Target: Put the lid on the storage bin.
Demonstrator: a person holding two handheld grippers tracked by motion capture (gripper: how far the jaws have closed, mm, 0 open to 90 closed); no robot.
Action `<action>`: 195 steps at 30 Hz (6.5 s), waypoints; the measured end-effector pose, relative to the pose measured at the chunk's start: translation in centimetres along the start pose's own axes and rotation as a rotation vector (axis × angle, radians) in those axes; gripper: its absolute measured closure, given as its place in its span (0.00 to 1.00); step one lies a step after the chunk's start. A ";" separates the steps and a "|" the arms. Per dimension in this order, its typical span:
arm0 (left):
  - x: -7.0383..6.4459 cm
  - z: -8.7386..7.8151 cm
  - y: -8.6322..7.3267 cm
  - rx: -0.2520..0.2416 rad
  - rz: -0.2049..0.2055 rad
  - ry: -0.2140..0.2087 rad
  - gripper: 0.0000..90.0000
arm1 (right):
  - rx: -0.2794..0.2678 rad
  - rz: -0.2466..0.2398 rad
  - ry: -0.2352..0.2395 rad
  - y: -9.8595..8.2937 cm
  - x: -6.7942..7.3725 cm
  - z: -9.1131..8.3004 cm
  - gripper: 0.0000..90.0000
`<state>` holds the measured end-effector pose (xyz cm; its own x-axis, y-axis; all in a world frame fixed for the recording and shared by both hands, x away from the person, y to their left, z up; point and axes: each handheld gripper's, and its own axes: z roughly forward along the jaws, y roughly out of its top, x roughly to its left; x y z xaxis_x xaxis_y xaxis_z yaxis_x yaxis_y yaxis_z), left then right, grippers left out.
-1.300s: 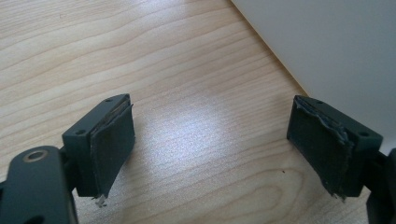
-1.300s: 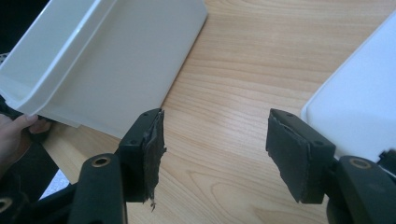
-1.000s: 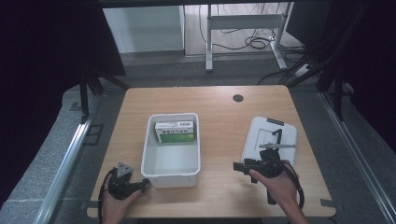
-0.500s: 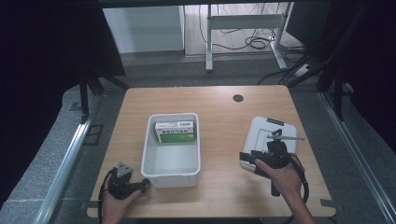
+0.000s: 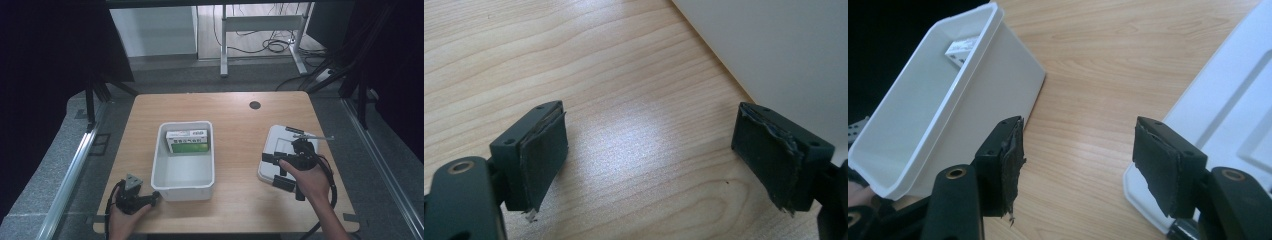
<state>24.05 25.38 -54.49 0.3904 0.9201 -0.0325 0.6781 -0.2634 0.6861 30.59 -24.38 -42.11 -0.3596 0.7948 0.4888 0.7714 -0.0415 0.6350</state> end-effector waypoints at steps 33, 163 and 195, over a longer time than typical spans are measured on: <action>0.0 0.0 0.0 0.000 0.001 -0.001 0.16 | 0.005 0.072 -0.090 3.9 -3.0 0.1 0.41; 0.0 0.0 0.0 0.000 0.003 -0.002 0.16 | 0.135 0.501 -0.255 5.8 -9.0 -1.3 0.94; 0.0 0.0 0.0 0.000 0.003 -0.002 0.16 | 0.104 0.447 -0.148 5.9 -6.4 -3.5 0.94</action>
<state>24.05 25.35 -54.50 0.3940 0.9185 -0.0319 0.6769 -0.2666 0.6861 35.60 -31.83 -39.41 0.0919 0.7907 0.6052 0.8845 -0.3440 0.3151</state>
